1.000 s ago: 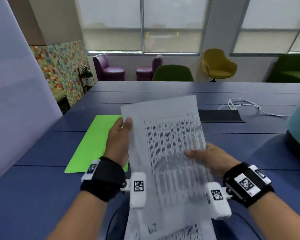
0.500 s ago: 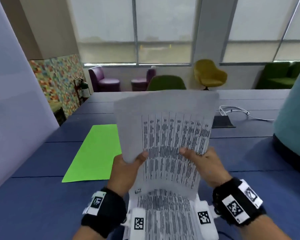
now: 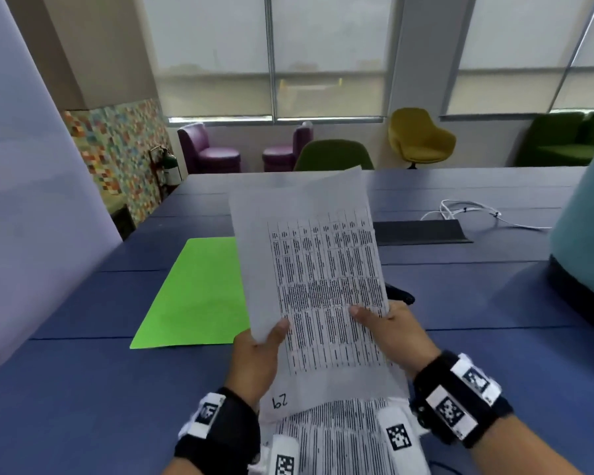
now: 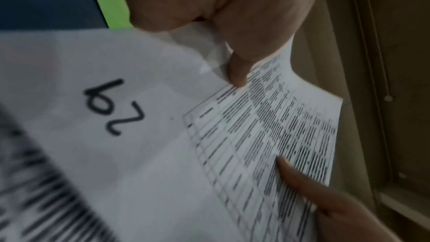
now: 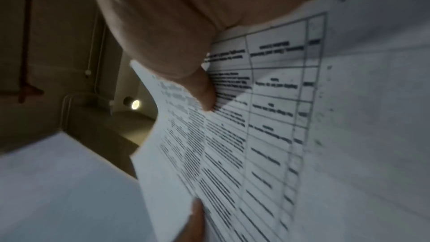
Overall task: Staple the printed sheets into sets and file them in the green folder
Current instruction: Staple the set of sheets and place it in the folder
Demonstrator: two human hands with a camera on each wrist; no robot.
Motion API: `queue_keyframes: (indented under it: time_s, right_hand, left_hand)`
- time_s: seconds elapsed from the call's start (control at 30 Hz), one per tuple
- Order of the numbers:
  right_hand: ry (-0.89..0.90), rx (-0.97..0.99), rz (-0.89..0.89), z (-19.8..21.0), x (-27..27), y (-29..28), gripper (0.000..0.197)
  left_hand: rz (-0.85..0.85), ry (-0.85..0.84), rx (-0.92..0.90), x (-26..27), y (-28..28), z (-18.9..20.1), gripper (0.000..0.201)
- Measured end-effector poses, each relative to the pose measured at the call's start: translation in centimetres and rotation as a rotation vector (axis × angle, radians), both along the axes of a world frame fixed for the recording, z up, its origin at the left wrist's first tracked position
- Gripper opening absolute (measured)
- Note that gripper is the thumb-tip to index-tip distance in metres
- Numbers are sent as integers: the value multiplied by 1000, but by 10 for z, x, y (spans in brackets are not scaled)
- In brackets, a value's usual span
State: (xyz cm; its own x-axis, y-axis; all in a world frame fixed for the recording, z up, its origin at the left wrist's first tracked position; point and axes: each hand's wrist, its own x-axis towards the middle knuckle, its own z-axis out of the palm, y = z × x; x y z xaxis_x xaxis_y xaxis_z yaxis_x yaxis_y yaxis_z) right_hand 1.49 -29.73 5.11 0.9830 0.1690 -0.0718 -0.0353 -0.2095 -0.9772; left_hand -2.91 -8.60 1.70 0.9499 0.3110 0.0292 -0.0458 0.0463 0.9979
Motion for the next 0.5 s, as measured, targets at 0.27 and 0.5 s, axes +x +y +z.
queue_keyframes:
  time_s: [0.27,0.5]
  right_hand:
    - [344,-61,173,-32,1,-24,44]
    - [-147,-591,-152,-1,48,-40,41]
  left_hand:
    - [-91,233,-139,26,22,3,22]
    - [-20,219,-147,20,8,-33,29]
